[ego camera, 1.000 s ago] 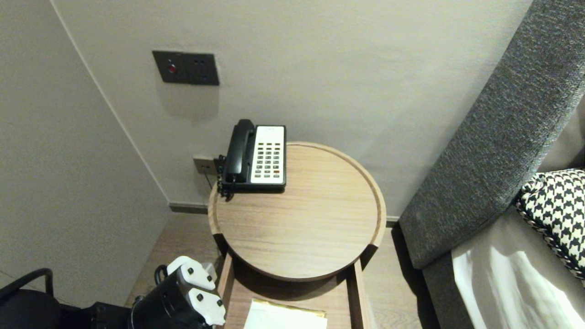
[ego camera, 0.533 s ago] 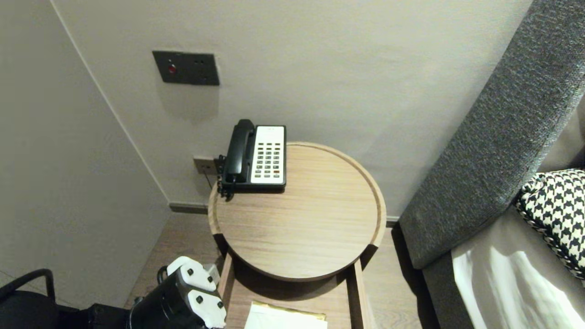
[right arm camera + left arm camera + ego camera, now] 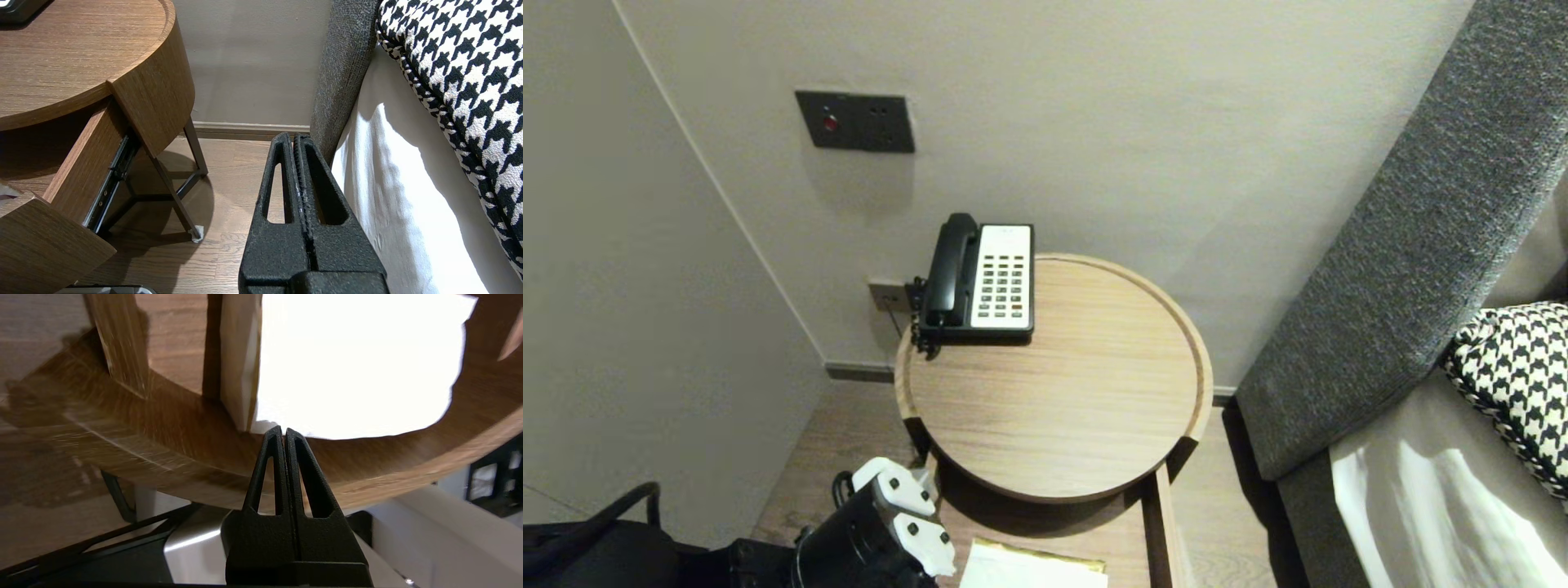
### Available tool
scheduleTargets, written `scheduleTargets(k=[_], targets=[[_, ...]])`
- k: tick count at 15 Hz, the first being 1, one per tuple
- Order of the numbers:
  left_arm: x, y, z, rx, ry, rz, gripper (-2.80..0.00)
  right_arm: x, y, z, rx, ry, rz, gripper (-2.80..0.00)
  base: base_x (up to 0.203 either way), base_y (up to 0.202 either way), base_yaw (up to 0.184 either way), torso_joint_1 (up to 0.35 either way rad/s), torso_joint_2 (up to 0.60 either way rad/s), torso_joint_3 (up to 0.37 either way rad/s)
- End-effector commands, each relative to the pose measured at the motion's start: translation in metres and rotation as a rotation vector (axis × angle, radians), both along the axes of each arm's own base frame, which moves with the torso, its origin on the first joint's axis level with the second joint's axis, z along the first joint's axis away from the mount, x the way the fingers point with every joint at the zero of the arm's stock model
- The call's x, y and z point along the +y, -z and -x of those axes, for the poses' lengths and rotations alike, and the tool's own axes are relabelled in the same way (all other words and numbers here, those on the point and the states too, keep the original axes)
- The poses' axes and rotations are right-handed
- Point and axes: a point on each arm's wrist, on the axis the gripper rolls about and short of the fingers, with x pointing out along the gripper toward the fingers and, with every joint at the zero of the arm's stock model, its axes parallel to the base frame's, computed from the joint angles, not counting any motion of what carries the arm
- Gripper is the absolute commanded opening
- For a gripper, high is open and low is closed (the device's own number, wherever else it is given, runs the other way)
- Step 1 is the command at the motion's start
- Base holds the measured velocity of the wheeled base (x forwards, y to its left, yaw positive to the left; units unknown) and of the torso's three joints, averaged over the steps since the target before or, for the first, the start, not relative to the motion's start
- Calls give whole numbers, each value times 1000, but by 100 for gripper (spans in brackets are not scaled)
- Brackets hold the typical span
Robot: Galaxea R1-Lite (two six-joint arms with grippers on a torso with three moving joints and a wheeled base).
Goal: Open the nightstand drawer, then take the tissue out of the drawer one by one and place them on the table
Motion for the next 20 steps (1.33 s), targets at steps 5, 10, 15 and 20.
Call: scheduleTargets(k=[5, 10, 15, 20], targets=[[7, 11, 8, 20, 42, -48, -280, 0, 11, -3, 39, 1, 0, -280, 0, 0, 0, 0, 0, 0], [8, 1, 14, -4, 64, -7, -280, 0, 11, -3, 38, 1, 0, -280, 0, 0, 0, 0, 0, 0], [2, -7, 1, -44, 6, -9, -280, 0, 11, -3, 38, 1, 0, -280, 0, 0, 0, 0, 0, 0], [14, -40, -14, -57, -59, -22, -280, 0, 11, -3, 38, 0, 0, -280, 0, 0, 0, 0, 0, 0]])
